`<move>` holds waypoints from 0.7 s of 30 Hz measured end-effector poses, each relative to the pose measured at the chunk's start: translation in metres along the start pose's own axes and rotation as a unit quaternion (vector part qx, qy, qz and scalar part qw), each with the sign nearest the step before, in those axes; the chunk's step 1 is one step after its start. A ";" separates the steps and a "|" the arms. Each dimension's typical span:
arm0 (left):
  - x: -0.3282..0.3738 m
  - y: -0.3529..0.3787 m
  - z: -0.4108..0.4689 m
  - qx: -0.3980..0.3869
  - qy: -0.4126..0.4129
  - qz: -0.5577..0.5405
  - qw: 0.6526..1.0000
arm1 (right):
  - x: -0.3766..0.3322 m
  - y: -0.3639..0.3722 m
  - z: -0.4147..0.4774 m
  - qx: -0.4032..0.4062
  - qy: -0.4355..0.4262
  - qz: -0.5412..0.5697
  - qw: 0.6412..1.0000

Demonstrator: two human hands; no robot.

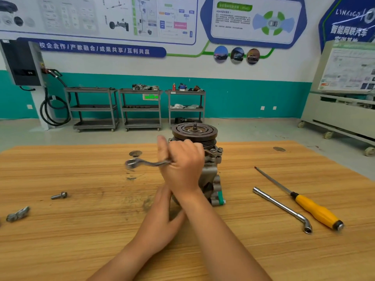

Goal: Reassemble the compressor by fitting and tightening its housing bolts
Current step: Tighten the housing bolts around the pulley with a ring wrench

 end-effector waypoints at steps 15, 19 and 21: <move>-0.013 0.018 -0.004 -0.078 -0.039 0.022 0.996 | 0.184 -0.063 0.018 0.207 0.509 0.554 0.626; -0.012 0.020 -0.004 -0.080 -0.038 0.021 0.996 | 0.195 -0.065 0.002 0.252 0.518 0.579 0.578; -0.011 0.021 -0.004 -0.080 -0.037 0.023 0.996 | 0.198 -0.066 -0.002 0.274 0.517 0.593 0.553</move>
Point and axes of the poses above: each hand's wrist, its own z-axis towards the middle knuckle, its own y-axis out of the palm, x = y × z, the point moved 10 cm from there along z, towards the middle knuckle, and after that the axes turned 13 degrees about z, right-handed, at the moved point
